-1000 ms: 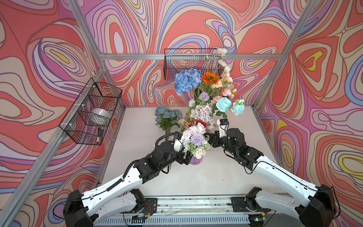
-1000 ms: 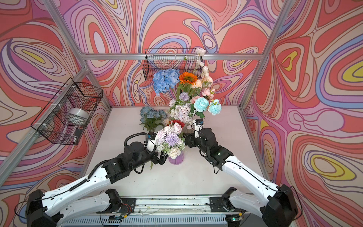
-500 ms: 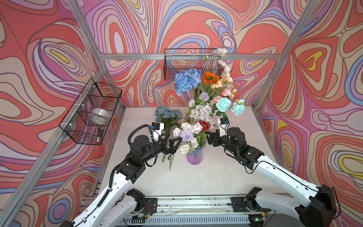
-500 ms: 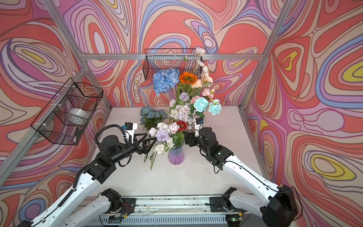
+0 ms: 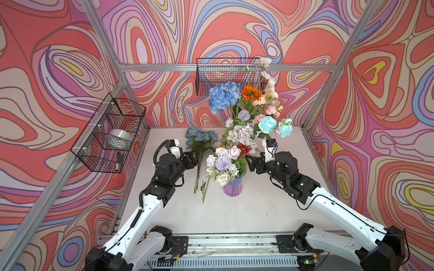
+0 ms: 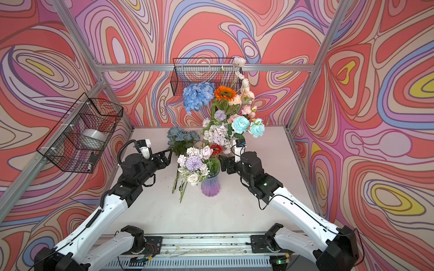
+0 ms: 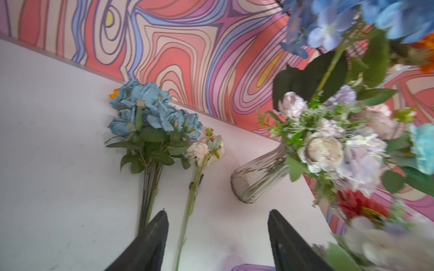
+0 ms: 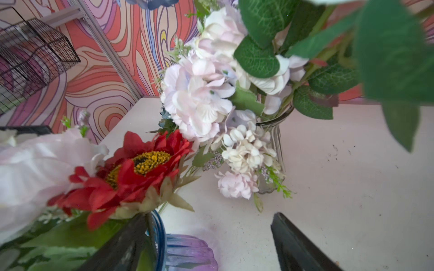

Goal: Arrange the flowers into the vase
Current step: 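Grasp the dusty blue rose bunch stems on the table with the left gripper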

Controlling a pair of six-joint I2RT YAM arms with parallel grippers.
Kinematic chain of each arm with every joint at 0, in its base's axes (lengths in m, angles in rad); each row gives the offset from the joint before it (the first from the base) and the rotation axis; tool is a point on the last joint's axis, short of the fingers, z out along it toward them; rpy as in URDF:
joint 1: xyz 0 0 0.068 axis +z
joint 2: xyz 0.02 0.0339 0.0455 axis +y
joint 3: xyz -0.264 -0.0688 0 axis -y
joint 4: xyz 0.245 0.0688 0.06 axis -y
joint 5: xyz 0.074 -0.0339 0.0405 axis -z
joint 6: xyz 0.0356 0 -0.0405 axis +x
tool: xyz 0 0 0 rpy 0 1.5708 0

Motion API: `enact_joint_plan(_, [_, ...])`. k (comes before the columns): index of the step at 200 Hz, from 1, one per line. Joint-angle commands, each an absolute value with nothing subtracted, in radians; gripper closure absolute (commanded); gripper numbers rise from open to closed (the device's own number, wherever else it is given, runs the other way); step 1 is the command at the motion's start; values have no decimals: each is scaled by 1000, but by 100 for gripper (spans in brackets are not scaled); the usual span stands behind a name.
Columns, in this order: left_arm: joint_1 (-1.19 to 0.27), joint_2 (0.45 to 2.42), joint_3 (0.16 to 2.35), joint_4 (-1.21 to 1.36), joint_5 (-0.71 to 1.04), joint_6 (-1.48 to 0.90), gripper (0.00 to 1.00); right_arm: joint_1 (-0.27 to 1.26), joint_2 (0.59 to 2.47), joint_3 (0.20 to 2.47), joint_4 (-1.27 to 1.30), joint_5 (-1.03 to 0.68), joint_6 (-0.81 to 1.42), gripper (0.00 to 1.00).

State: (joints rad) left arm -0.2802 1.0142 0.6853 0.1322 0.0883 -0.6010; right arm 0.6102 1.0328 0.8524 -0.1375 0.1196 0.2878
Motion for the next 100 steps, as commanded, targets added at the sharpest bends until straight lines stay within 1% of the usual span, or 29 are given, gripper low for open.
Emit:
enact_joint_plan(1, [-271, 1100, 670, 176, 12, -573, 38, 612, 990, 835, -161, 165, 273, 2])
enact_joint_plan(44, [-250, 1343, 719, 215, 44, -563, 40, 612, 935, 786, -176, 264, 283, 2])
enact_joint_plan(74, [-236, 1506, 805, 178, 110, -544, 43, 612, 934, 782, -177, 283, 293, 2])
enact_joint_plan(100, [-235, 1605, 878, 125, 127, -518, 44, 612, 937, 784, -176, 287, 302, 2])
